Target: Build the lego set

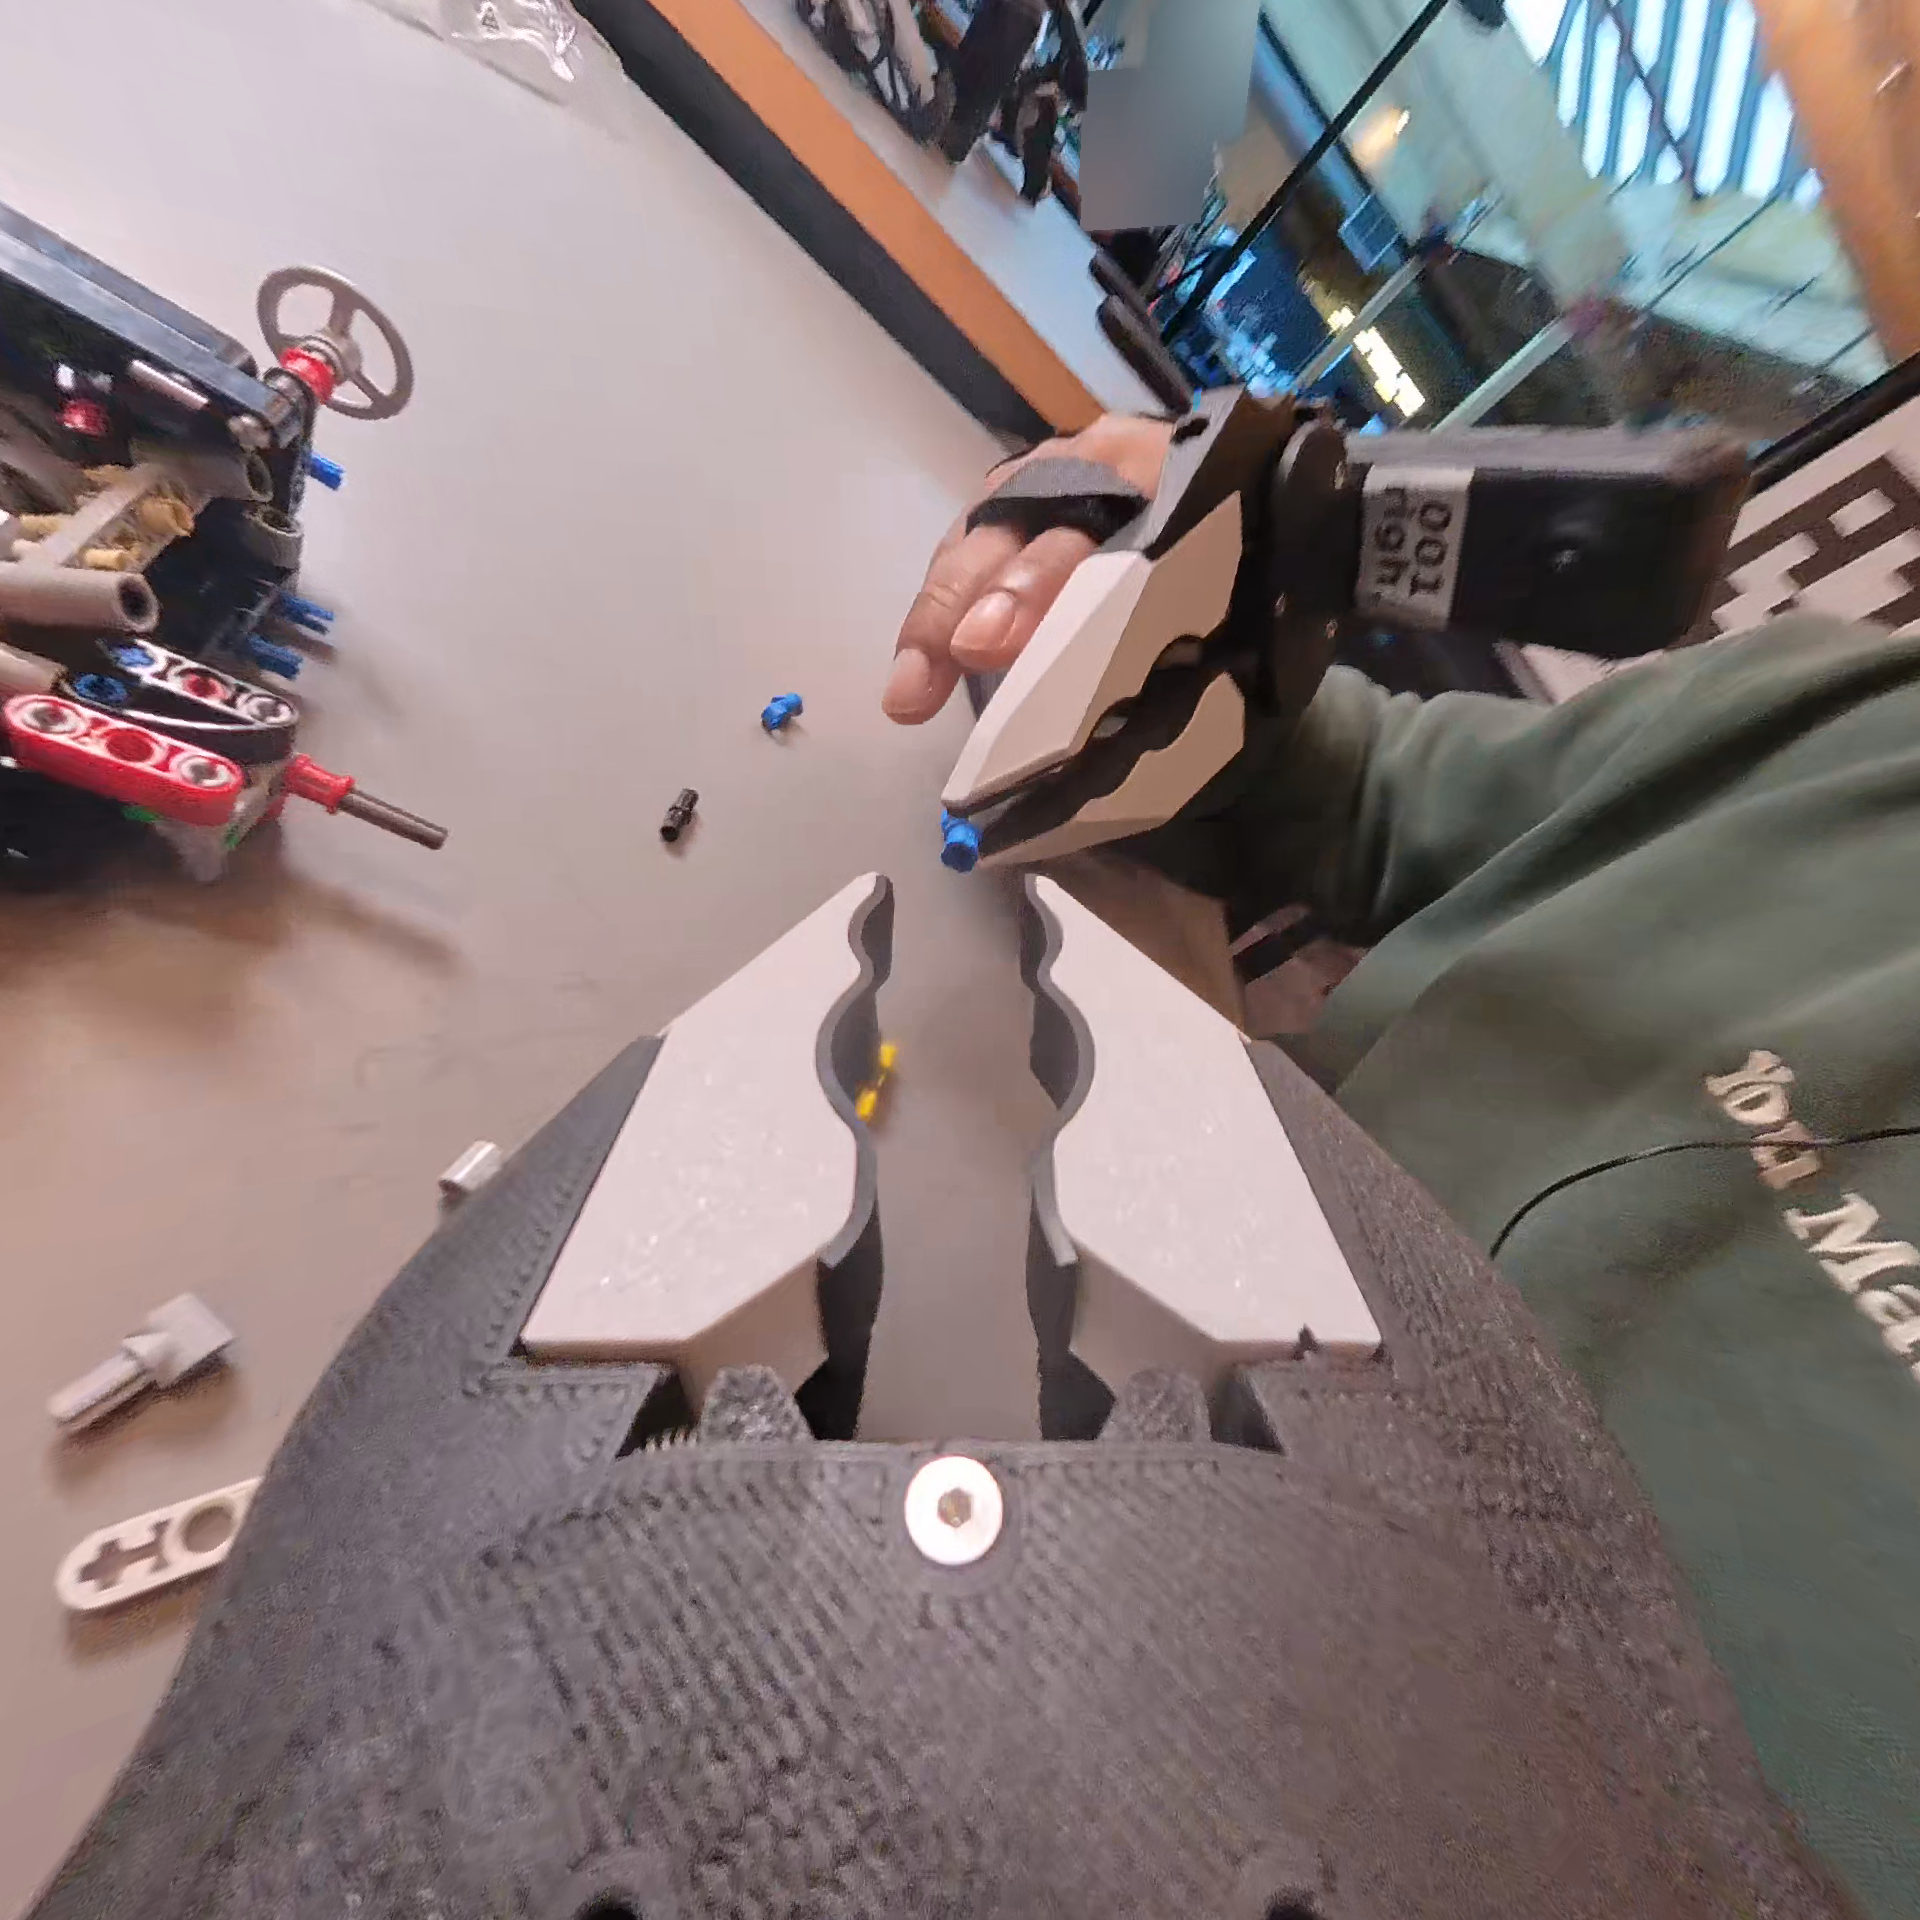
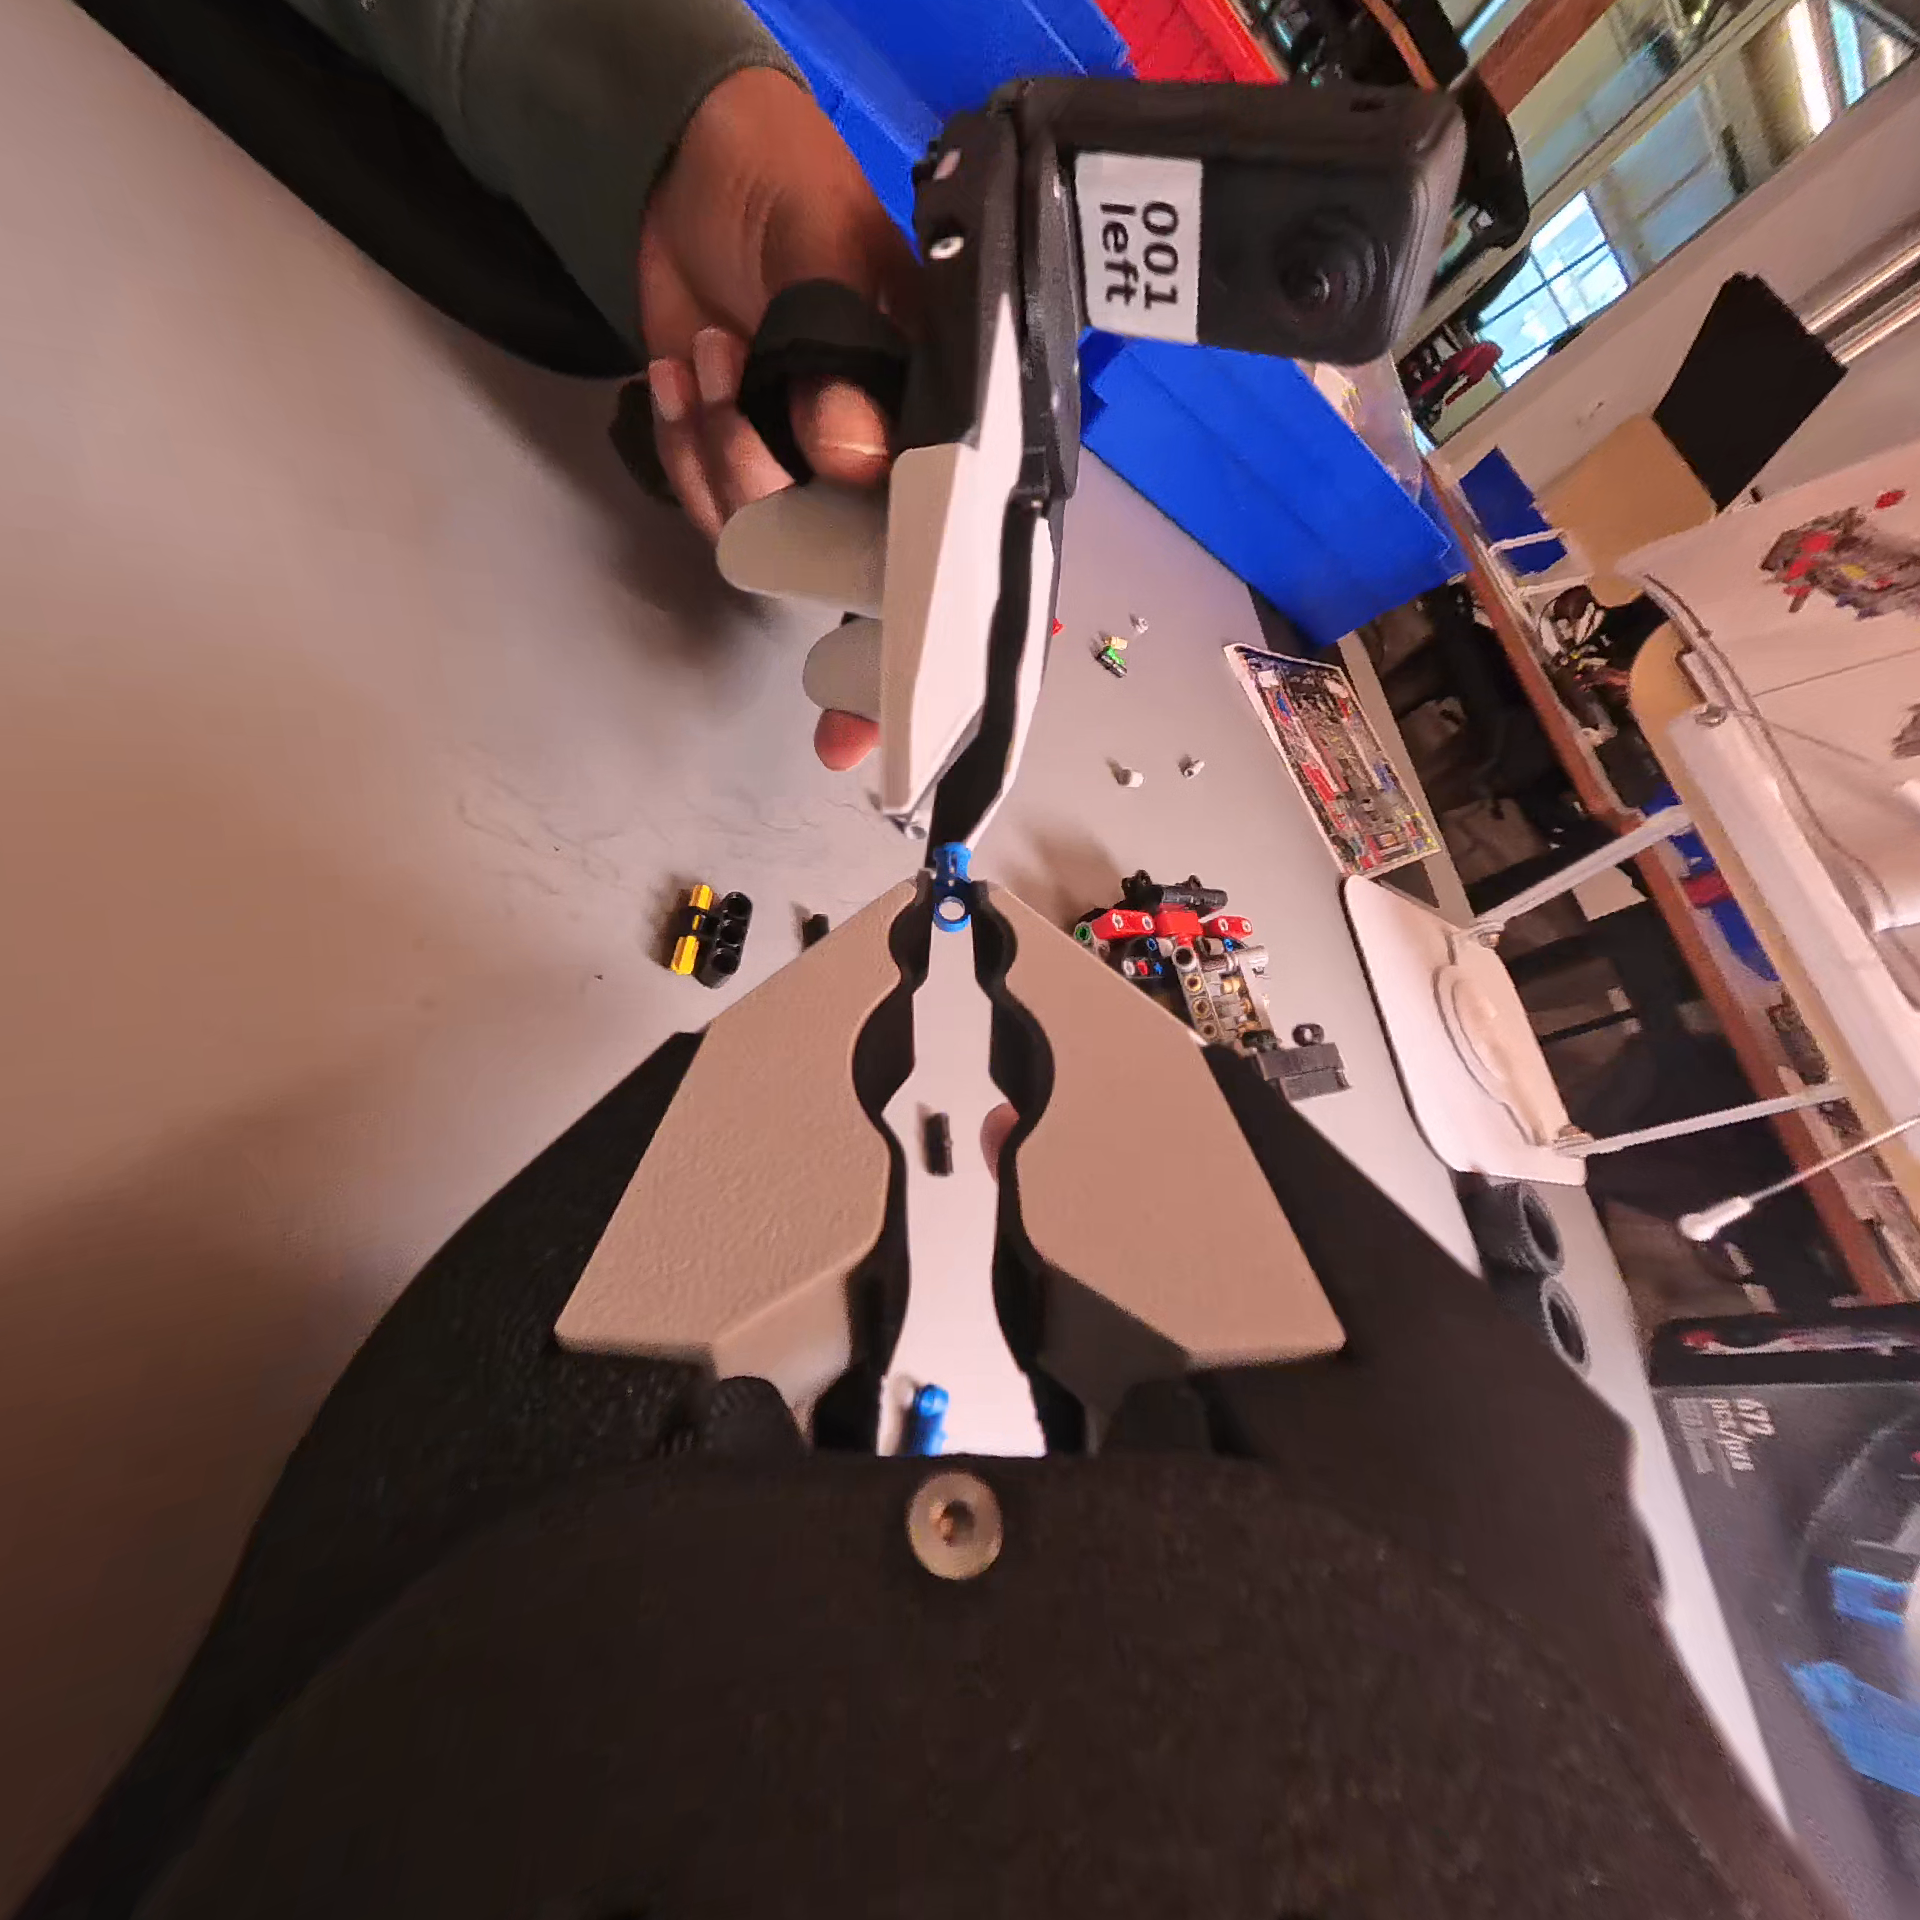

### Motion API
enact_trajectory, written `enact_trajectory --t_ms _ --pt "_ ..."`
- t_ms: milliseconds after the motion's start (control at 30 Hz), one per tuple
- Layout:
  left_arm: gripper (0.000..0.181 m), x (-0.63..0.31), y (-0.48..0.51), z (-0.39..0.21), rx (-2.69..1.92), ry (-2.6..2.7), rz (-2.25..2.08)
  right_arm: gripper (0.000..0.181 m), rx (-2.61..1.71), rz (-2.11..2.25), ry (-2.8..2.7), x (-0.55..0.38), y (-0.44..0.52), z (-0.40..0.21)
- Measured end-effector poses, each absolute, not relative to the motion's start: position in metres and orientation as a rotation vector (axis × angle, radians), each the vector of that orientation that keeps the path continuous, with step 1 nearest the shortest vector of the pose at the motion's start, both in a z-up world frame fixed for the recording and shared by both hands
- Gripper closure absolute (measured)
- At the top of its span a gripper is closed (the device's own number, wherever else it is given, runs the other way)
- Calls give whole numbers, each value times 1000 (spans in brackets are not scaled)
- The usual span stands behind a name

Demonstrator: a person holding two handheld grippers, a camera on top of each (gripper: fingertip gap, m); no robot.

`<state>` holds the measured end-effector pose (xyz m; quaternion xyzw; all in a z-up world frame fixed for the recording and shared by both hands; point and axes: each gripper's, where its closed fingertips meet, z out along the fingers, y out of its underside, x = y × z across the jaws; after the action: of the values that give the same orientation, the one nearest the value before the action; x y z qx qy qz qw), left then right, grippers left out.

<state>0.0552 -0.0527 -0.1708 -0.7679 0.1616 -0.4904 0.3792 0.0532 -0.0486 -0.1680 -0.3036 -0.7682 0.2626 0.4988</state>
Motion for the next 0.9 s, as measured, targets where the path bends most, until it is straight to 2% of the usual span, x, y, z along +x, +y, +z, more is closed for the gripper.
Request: enact_trajectory --t_ms 133,233,467,600,700,900 --pt "164 57 -51 -169 -1953 375 -1290 175 -686 595 -1870 53 -52 -170" --pt "175 59 -53 -168 -1945 398 -1287 175 -656 579 -1866 53 -55 -168" --pt "176 59 -54 -157 -1848 571 -1075 174 -657 626 -1814 53 -55 -157" --pt "176 62 -59 -151 -1719 805 -755 161 -802 913 -1772 58 -56 -144" --pt "176 64 -60 -151 -1669 887 -592 163 -874 1099 -1769 64 -59 -139" --pt "176 68 -63 -144 -1593 935 -500 171 -909 1138 -1787 64 -61 -144"
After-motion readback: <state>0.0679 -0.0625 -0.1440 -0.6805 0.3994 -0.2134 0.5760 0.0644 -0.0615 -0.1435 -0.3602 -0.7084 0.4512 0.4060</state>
